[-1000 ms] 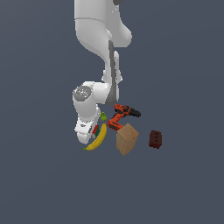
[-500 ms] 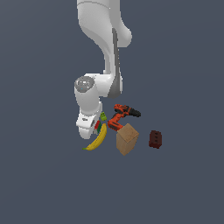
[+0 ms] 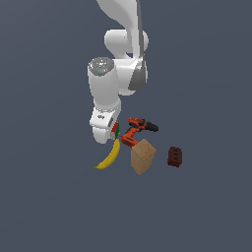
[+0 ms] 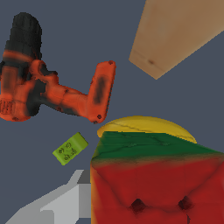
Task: Pick up a designated object from a clutter of objects.
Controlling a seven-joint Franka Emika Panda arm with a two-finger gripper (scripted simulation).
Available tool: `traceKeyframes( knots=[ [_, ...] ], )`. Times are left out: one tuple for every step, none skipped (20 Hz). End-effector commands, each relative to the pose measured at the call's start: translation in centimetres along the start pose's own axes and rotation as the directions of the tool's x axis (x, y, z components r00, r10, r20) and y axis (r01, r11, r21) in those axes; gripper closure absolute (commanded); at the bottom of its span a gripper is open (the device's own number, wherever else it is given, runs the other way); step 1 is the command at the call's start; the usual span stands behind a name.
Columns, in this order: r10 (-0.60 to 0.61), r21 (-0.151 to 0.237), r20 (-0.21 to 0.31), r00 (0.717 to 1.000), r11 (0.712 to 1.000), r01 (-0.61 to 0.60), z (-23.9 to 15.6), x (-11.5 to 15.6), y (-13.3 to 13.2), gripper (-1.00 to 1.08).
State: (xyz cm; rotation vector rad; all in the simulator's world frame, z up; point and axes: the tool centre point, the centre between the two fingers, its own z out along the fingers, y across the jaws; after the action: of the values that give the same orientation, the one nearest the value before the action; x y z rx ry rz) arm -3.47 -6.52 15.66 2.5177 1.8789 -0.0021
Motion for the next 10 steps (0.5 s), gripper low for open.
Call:
traceKeyframes(
  knots=[
    [0.0, -0.002, 0.0, 1.0, 1.0, 0.0, -2.6, 0.8, -0.6, 1.08],
    [0.0, -0.002, 0.001, 1.0, 1.0, 0.0, -3.6, 1.1, -0.9, 1.08],
    [0.0, -0.002, 0.001, 1.0, 1.0, 0.0, -4.7, 1.4, -1.1, 1.08],
    [0.0, -0.002, 0.001, 1.0, 1.0, 0.0, -5.7, 1.8, -1.4, 1.08],
    [0.0, -0.002, 0.001, 1.0, 1.0, 0.0, -6.8, 2.1, -1.7, 1.08],
    [0.0, -0.002, 0.001, 1.0, 1.0, 0.0, -7.8, 2.4, -1.9, 1.08],
    [0.0, -0.002, 0.001, 1.0, 1.0, 0.0, -8.8, 2.7, -2.2, 1.08],
    [0.0, -0.002, 0.001, 1.0, 1.0, 0.0, -9.9, 3.1, -2.4, 1.08],
    [0.0, -0.002, 0.001, 1.0, 1.0, 0.0, -10.9, 3.4, -2.6, 1.08],
    [0.0, -0.002, 0.001, 1.0, 1.0, 0.0, -11.9, 3.7, -2.9, 1.08]
  ],
)
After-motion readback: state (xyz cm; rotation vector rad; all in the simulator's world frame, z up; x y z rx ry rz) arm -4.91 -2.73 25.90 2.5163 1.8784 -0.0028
